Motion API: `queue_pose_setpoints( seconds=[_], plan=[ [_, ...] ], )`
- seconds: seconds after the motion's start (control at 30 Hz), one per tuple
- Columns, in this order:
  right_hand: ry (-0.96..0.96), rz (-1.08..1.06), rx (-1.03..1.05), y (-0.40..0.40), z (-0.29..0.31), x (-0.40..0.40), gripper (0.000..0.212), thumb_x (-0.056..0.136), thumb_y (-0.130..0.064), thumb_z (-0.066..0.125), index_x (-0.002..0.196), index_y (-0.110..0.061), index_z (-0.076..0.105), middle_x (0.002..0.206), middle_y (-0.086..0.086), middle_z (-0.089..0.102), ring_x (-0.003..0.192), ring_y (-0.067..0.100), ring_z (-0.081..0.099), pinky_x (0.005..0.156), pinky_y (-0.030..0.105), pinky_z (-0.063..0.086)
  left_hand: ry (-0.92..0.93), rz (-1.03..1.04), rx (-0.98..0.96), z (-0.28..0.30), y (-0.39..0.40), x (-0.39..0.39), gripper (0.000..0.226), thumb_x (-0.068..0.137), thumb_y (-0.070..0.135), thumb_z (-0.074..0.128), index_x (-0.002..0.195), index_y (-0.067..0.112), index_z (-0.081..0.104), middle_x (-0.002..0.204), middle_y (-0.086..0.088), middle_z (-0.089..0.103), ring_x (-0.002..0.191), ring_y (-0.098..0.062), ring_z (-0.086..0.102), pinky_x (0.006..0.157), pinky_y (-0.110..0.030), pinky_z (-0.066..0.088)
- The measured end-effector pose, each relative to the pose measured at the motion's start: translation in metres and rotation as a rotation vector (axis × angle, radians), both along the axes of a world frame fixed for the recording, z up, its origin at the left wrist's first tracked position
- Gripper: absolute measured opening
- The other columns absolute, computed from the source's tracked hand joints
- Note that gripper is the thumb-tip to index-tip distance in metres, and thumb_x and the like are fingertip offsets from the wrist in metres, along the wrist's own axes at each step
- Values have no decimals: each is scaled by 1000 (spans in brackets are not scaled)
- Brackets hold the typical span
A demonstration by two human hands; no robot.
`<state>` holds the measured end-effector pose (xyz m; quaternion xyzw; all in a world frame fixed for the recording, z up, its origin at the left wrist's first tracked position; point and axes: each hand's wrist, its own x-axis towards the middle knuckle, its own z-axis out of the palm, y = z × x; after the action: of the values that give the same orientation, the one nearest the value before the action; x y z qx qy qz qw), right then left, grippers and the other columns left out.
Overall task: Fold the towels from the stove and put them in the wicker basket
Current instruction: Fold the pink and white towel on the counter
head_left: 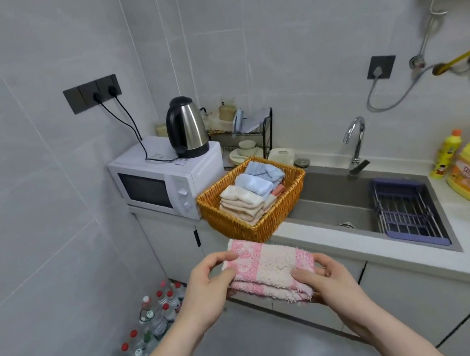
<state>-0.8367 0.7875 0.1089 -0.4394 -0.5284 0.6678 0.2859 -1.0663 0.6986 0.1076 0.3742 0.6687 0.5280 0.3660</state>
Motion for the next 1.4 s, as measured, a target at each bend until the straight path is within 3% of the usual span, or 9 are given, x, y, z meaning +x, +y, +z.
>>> queue_pose_setpoints(
  seconds=[0.2,0.53,0.63,0.87,1.07,1.13,1.2,1.3,1.4],
  plan=[
    [18,-35,0,60,1,-37,31,93,-10,70,123,-11,61,104,9,79,99,34,74,87,49,59,32,-66,-28,0,68,-41,23,93,14,66,104,32,74,96,-3,73,69,-15,58,76,-30,61],
    [26,-13,-31,221,-16,-106,34,91,-17,74,124,-16,62,106,7,78,100,30,75,98,54,55,83,4,-43,-9,227,-107,25,92,10,68,101,32,74,111,13,69,70,-18,58,86,-51,58],
    [9,-8,-44,269,-24,-126,37,90,-17,75,124,-18,62,106,4,78,99,29,75,96,56,56,140,6,-53,-12,273,-127,28,91,12,68,99,39,74,119,16,67,82,-12,61,89,-39,58],
    [-47,1,-57,357,-38,-153,39,88,-10,73,122,-23,59,107,-1,77,94,16,76,80,33,62,204,-20,-122,-30,357,-154,25,92,19,67,103,41,72,120,19,64,109,-5,62,90,-29,53],
    [-159,-127,-24,423,-65,-173,76,66,-41,84,133,-24,52,115,-2,73,101,16,73,88,39,62,199,-114,-214,-37,438,-177,24,87,30,65,108,42,68,120,14,65,107,-13,65,96,-42,56],
    [-198,-195,-7,443,-74,-182,72,71,-38,82,134,-20,52,114,-2,72,100,15,72,87,37,62,204,-152,-223,-43,469,-184,25,88,26,63,110,37,67,122,11,65,109,-13,65,96,-44,57],
    [-237,-271,-5,461,-80,-192,63,79,-30,79,135,-18,52,112,-1,70,96,15,72,80,32,62,207,-193,-230,-51,499,-192,24,94,17,61,113,29,66,121,7,66,103,-7,64,91,-34,58],
    [-319,-333,-2,484,-86,-208,49,87,-26,74,129,-17,52,108,-5,65,80,9,68,63,21,58,257,-238,-262,-60,541,-203,22,97,12,57,116,22,65,103,6,66,78,-2,58,59,-6,45],
    [-396,-395,11,506,-96,-222,46,88,-23,72,129,-18,52,110,-5,63,84,6,64,59,17,50,288,-276,-294,-72,577,-209,22,97,12,55,113,25,64,97,6,66,74,-9,59,54,-13,44]
  ],
)
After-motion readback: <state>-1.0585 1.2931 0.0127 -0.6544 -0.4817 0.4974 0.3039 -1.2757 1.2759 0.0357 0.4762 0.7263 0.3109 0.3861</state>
